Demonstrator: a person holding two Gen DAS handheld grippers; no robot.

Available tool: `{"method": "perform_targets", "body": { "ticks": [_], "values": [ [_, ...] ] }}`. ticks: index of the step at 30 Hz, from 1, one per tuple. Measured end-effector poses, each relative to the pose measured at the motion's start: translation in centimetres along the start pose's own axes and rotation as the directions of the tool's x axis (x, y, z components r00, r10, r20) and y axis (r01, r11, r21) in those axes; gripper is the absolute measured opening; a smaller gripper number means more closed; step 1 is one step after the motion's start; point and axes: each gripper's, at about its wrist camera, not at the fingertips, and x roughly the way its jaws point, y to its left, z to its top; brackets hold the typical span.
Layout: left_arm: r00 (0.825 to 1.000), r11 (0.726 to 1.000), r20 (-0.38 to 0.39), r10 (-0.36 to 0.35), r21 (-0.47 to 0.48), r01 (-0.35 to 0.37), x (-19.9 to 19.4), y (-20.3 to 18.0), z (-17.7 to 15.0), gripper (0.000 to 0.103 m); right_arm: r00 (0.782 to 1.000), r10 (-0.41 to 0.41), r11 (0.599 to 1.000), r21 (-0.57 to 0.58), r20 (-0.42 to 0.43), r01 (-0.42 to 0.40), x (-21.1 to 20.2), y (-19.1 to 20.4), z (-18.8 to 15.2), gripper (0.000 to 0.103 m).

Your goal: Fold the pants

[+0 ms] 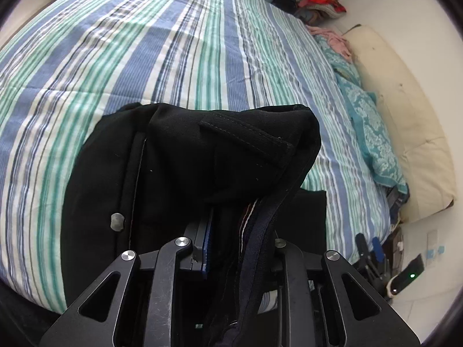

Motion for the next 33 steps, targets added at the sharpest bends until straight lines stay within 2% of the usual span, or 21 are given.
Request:
{"method": "perform_targets", "body": {
  "ticks": [2,4,5,7,9,12,13,14,17,19,21,24,26,27,28,29,30,31,33],
  "values": [
    [0.998,0.997,-0.055,-0.001,0.074,0.005,3.0,-2.0,-0.5,0.037,1.000,0.014,1.000,0.021,0.010,-0.014,-0.4,-0.6,0.0,0.103],
    [0.991,0.991,-0.113,-0.076,0.105,0.088,4.1,-3.2,-1.0,0.038,0.998,0.060,0.996,0.063,0.024,-0.061,-0.8,-1.3,0.0,0.103],
    [0.985,0.984,-0.116,-0.126,0.109,0.139,3.6,-3.6,-1.2,0.038,0.994,0.100,0.990,0.099,0.030,-0.103,-1.0,-1.8,0.1,0.103],
    [0.977,0.968,-0.071,-0.202,0.140,0.210,1.1,-3.9,-1.4,0.043,0.978,0.203,0.959,0.189,0.056,-0.210,-1.4,-3.0,0.1,0.103],
    [0.983,0.965,0.004,-0.184,0.188,0.180,-1.9,-3.6,-1.3,0.057,0.947,0.311,0.908,0.269,0.081,-0.322,-1.4,-3.8,0.0,0.103],
    [0.987,0.976,0.142,-0.074,0.213,0.043,-6.0,-1.2,-1.3,0.060,0.885,0.457,0.838,0.289,0.093,-0.463,-1.1,-3.2,0.0,0.103],
    [0.982,0.981,0.183,-0.037,0.196,0.001,-6.9,0.2,-1.0,0.060,0.852,0.518,0.810,0.274,0.082,-0.519,-1.0,-2.3,0.0,0.103],
    [0.975,0.985,0.223,-0.001,0.170,-0.038,-7.6,1.5,-1.0,0.063,0.804,0.592,0.769,0.258,0.055,-0.584,-0.7,-1.1,0.0,0.103],
    [0.942,0.987,0.315,0.116,0.072,-0.145,-8.8,6.3,-2.1,0.067,0.648,0.757,0.643,0.273,-0.086,-0.715,1.1,3.4,-0.2,0.102],
    [0.932,0.984,0.319,0.172,-0.016,-0.176,-8.5,9.7,-3.4,0.067,0.538,0.829,0.555,0.341,-0.154,-0.758,3.2,6.0,-0.4,0.094],
    [0.928,0.979,0.315,0.200,-0.096,-0.178,-7.8,12.2,-4.8,0.067,0.451,0.861,0.509,0.415,-0.235,-0.754,5.8,8.3,-0.3,0.079],
    [0.910,0.961,0.313,0.271,-0.137,-0.240,-7.0,14.7,-6.7,0.067,0.352,0.869,0.479,0.419,-0.347,-0.771,8.4,11.3,0.2,0.072],
    [0.900,0.943,0.286,0.329,-0.139,-0.301,-6.4,15.7,-7.2,0.065,0.274,0.875,0.444,0.436,-0.399,-0.783,9.3,12.8,0.4,0.068],
    [0.902,0.940,0.271,0.337,-0.149,-0.306,-6.2,16.1,-7.0,0.065,0.254,0.868,0.443,0.434,-0.427,-0.784,9.7,13.5,0.5,0.067],
    [0.906,0.944,0.274,0.324,-0.158,-0.290,-6.2,16.3,-6.9,0.065,0.251,0.852,0.459,0.426,-0.459,-0.779,10.0,14.0,0.5,0.067],
    [0.906,0.948,0.288,0.310,-0.160,-0.274,-6.4,16.3,-7.0,0.065,0.284,0.820,0.507,0.401,-0.497,-0.763,10.4,14.4,0.5,0.067],
    [0.904,0.949,0.297,0.308,-0.156,-0.273,-6.5,16.1,-6.9,0.065,0.341,0.777,0.570,0.361,-0.529,-0.738,10.8,14.7,0.5,0.066],
    [0.903,0.949,0.298,0.310,-0.145,-0.278,-6.4,15.9,-6.8,0.065,0.352,0.762,0.588,0.353,-0.544,-0.728,11.2,14.8,0.5,0.066],
    [0.903,0.949,0.294,0.313,-0.122,-0.290,-6.1,15.5,-6.8,0.065,0.313,0.765,0.574,0.377,-0.563,-0.727,11.7,15.0,0.0,0.062]
  ]
}}
